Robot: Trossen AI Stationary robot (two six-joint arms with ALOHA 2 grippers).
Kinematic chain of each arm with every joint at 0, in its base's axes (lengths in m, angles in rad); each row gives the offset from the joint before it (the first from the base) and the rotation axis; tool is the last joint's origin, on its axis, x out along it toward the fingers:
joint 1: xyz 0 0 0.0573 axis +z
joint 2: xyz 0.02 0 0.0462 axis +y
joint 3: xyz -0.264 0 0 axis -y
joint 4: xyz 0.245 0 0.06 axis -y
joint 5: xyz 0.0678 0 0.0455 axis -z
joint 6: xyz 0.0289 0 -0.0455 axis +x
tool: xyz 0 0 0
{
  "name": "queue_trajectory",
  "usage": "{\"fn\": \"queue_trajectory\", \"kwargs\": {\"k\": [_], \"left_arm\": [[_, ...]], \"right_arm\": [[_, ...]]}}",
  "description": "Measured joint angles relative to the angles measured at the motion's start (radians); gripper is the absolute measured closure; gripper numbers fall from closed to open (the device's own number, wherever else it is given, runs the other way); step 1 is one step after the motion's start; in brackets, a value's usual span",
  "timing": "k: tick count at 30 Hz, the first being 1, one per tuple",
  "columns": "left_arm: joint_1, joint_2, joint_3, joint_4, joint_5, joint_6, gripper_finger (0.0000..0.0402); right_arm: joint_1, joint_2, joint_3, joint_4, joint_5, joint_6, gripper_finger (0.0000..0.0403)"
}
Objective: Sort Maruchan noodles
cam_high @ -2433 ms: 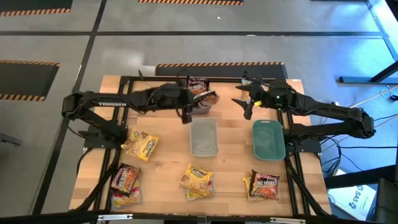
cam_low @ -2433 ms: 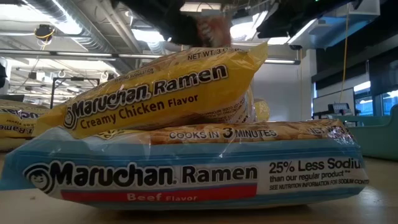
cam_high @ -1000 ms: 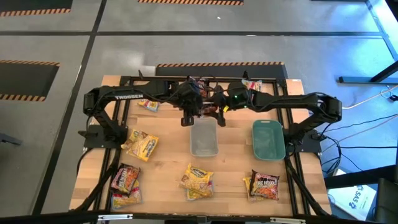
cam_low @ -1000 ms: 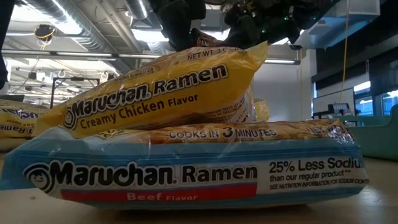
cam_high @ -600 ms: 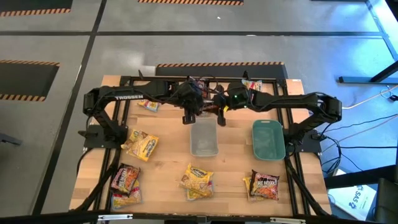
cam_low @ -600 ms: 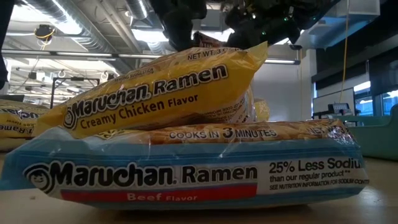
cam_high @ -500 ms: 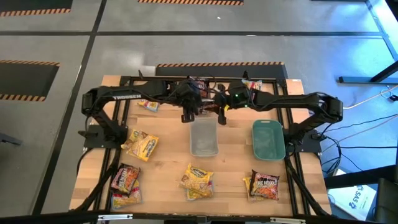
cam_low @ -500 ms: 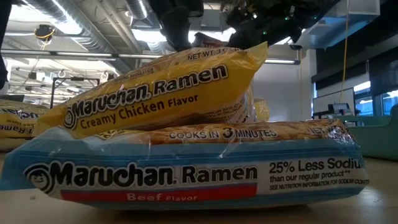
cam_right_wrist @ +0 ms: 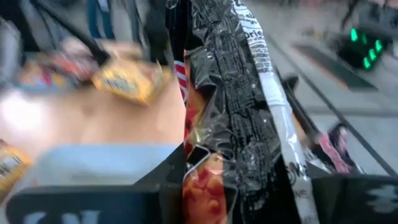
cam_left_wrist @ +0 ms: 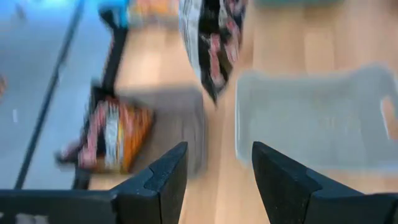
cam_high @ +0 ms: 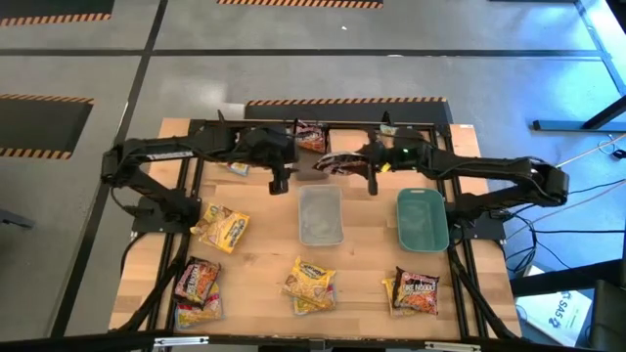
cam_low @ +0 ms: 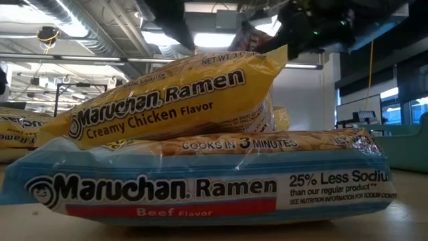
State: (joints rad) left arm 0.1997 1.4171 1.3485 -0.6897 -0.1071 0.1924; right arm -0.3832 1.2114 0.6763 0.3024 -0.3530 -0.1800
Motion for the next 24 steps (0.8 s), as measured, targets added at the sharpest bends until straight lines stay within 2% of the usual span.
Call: {"fn": "queue_trajectory", "kwargs": {"k": [3, 6, 8, 11, 17, 22, 24], "left_arm": [[0.001, -0.033, -0.089, 0.199, 0.010, 0.007, 0.0230], [0.001, -0.030, -0.150, 0.339, 0.002, -0.016, 0.0230], [0.000, -0.012, -0.161, 0.455, -0.071, -0.022, 0.0230], [-0.004, -0.003, -0.162, 0.534, -0.196, -0.029, 0.0230], [-0.010, -0.002, -0.161, 0.528, -0.198, -0.086, 0.0227], [-0.028, -0.002, -0.161, 0.518, -0.188, -0.140, 0.0206], [-0.037, -0.002, -0.161, 0.511, -0.150, -0.139, 0.0201]], "right_arm": [[-0.031, 0.002, -0.094, 0.230, -0.117, 0.073, 0.0285], [-0.044, 0.015, -0.134, 0.308, -0.221, 0.098, 0.0290], [-0.043, 0.018, -0.144, 0.304, -0.234, 0.098, 0.0299], [-0.040, 0.018, -0.148, 0.312, -0.220, 0.095, 0.0300], [-0.043, 0.016, -0.148, 0.325, -0.205, 0.102, 0.0282], [-0.042, 0.016, -0.148, 0.298, -0.188, 0.099, 0.0300], [-0.042, 0.017, -0.148, 0.299, -0.187, 0.098, 0.0300]]}}
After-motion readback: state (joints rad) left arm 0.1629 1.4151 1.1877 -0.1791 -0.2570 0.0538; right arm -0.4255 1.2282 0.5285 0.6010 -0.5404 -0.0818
